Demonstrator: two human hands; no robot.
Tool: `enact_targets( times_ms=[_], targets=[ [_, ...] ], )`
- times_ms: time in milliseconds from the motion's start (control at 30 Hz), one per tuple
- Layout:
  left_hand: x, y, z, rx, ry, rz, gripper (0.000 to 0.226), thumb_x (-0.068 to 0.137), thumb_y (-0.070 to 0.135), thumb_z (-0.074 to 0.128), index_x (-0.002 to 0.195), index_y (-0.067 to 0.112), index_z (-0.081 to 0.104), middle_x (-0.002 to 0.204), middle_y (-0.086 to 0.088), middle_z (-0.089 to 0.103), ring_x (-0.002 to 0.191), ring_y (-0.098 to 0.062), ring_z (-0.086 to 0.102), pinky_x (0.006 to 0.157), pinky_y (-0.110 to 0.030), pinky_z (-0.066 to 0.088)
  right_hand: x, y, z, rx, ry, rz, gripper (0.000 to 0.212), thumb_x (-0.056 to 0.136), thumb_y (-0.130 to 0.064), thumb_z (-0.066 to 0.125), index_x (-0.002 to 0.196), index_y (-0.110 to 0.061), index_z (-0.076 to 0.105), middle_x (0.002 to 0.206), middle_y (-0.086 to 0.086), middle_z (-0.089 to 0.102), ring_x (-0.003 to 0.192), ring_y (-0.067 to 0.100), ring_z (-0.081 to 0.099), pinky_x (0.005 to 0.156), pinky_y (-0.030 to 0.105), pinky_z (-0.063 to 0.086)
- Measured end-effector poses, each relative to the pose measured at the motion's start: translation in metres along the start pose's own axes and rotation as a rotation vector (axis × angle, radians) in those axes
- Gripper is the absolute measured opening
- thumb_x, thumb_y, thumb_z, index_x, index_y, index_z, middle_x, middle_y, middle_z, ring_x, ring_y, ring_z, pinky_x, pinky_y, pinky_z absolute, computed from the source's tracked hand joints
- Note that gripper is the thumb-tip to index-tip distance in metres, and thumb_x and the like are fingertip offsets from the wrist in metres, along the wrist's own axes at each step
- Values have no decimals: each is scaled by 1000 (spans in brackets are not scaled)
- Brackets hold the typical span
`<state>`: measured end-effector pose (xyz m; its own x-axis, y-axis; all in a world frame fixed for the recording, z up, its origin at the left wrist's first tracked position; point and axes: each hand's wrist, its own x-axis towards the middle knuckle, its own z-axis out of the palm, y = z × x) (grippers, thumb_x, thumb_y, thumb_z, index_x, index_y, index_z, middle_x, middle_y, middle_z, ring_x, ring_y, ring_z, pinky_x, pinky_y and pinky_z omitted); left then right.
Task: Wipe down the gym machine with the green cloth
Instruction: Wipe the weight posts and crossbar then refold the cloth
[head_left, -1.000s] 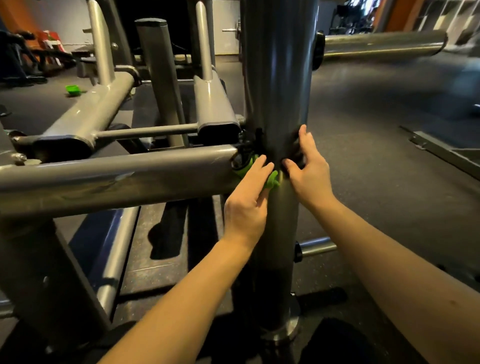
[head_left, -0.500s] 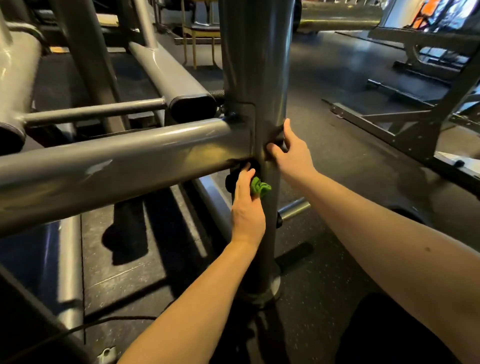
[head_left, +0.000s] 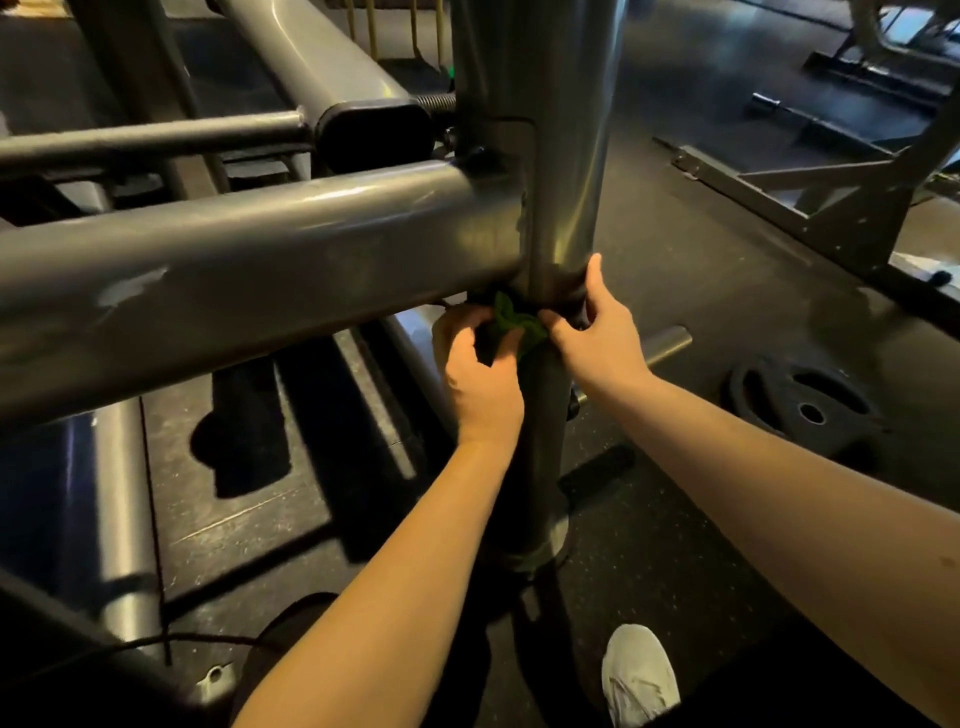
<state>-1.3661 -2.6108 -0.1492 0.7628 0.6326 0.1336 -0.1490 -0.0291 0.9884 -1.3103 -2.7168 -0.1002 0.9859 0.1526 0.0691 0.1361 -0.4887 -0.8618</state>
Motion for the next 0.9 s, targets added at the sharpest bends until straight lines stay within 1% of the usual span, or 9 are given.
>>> enact_targets(
  times_ms=[100, 200, 267, 400, 533, 633, 733, 800, 900],
  targets=[
    [10, -8, 4, 55, 18, 80, 46, 84, 28, 80, 122, 25, 54, 128, -2, 57, 123, -19, 56, 109, -42, 47, 1, 11, 2, 43, 1, 66, 84, 99, -30, 65, 163, -31, 11, 151, -2, 52, 138, 19, 49, 114, 46, 44],
    [18, -22, 5, 101, 17, 176, 60, 80, 27, 83, 129, 12, 52, 129, -9, 54, 123, -27, 54, 106, -48, 47, 5, 13, 2, 143, 15, 147, 79, 97, -35, 67, 161, -32, 20, 144, -2, 57, 127, 19, 57, 104, 48, 52],
    [17, -30, 6, 91, 20, 210, 61, 83, 18, 82, 134, 9, 49, 135, -12, 51, 129, -26, 51, 111, -48, 43, 5, 17, 4, 196, 16, 173, 79, 97, -35, 68, 161, -30, 22, 144, -2, 57, 125, 18, 58, 104, 48, 53],
    [9, -44, 11, 76, 15, 214, 64, 91, 15, 73, 146, 20, 40, 151, -9, 46, 143, -22, 43, 118, -48, 38, 6, 26, 6, 239, 15, 181, 77, 95, -37, 70, 160, -30, 28, 143, -2, 58, 127, 18, 56, 106, 47, 51],
    [-19, -78, 6, 50, -22, -79, 69, 94, 11, 71, 153, 21, 37, 139, 15, 52, 132, -4, 48, 115, -41, 42, 7, 35, 11, 268, 29, 183, 78, 93, -37, 71, 159, -29, 31, 138, -5, 61, 125, 16, 57, 105, 47, 52],
    [-40, -89, 6, 74, -5, -180, 67, 91, 6, 73, 149, 18, 41, 137, 3, 55, 130, -12, 52, 112, -40, 45, 2, 40, 13, 266, 20, 162, 80, 91, -40, 71, 159, -28, 31, 135, -8, 62, 124, 14, 58, 107, 43, 51],
    [-31, -78, 6, 40, 31, -138, 56, 92, 10, 72, 143, 12, 48, 137, -6, 59, 129, -22, 56, 109, -44, 48, -4, 43, 11, 247, -10, 150, 72, 96, -29, 68, 158, -26, 33, 127, -15, 60, 123, 9, 55, 109, 36, 47],
    [-18, -60, 10, 20, 60, -89, 48, 94, 20, 69, 139, 15, 53, 140, -6, 59, 132, -23, 55, 111, -45, 46, -4, 48, 11, 227, -27, 166, 63, 97, -31, 65, 155, -29, 40, 130, -13, 63, 123, 11, 58, 109, 39, 48],
    [-3, -30, 16, 18, 109, 26, 34, 98, 16, 66, 130, 20, 56, 146, 1, 53, 139, -15, 47, 115, -23, 39, -5, 58, 8, 302, -71, 319, 39, 98, -37, 63, 137, -34, 60, 120, 4, 72, 114, 26, 67, 101, 52, 55]
  ],
)
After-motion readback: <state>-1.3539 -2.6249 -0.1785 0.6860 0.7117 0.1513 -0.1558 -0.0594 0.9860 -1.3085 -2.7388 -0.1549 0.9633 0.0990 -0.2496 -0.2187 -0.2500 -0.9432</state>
